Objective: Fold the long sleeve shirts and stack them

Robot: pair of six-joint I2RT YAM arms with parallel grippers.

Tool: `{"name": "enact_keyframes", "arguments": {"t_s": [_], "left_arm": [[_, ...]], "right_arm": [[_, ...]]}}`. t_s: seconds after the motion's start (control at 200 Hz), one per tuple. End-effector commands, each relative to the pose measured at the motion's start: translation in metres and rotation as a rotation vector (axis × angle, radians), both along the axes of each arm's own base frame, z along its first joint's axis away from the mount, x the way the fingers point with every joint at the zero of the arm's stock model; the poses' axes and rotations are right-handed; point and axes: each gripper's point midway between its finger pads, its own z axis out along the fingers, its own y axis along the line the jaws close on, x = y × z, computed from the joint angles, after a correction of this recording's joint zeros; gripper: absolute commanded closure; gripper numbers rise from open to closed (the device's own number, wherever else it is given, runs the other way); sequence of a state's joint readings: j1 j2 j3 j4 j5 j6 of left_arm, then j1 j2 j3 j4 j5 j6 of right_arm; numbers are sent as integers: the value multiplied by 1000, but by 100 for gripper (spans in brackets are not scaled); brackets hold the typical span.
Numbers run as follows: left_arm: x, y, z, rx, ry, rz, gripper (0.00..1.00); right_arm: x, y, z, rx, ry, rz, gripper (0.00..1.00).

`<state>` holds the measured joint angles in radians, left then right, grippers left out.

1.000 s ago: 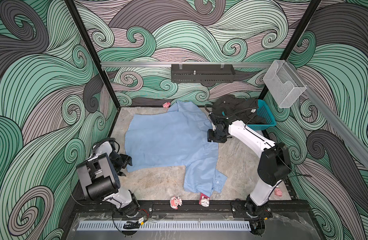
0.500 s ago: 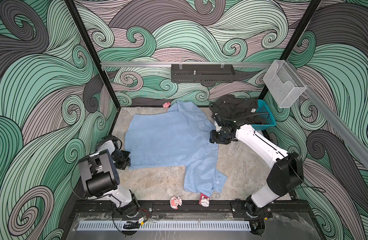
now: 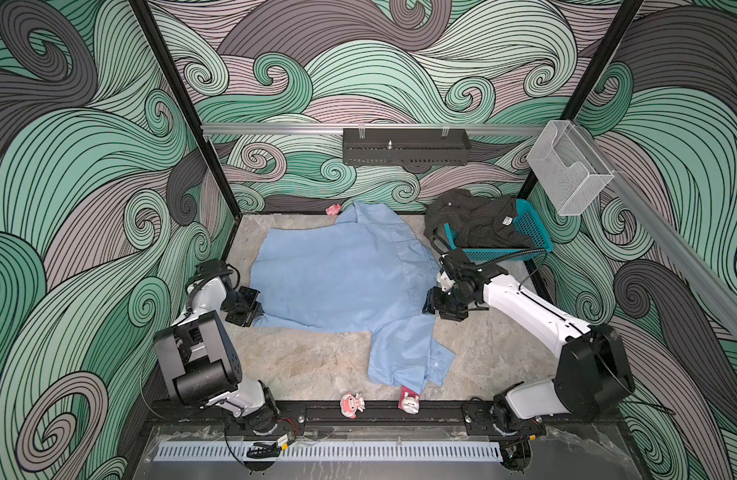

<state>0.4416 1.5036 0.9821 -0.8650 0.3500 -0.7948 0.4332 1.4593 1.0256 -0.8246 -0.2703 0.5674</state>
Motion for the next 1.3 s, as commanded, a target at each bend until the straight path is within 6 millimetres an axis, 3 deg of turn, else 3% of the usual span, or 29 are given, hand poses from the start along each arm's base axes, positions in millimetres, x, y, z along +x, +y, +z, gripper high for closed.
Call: {"name": "enact_keyframes", "arguments": {"t_s": [0.0,0.305,0.46,0.645,0.986,1.296], "left_arm": [[-3,-7,9,-23,-2,-35,100],[0,-10,11,-41,-16,-53,100],[2,-9,17,-36,-30,-61,100],[6,-7,26,-21,-50,-70,100],[35,6,48,-7,-94,-64,100],[69,16,47,-31,-114,-59,100]], "right_arm": [[-2,12,-12,73,46,-37,40],[-19,7,-62,10,172,-68,46],[-22,9,-74,16,193,-70,59],[-10,22,-55,70,129,-33,100],[12,28,23,152,4,-37,100],[41,35,48,221,-13,-77,100]]}}
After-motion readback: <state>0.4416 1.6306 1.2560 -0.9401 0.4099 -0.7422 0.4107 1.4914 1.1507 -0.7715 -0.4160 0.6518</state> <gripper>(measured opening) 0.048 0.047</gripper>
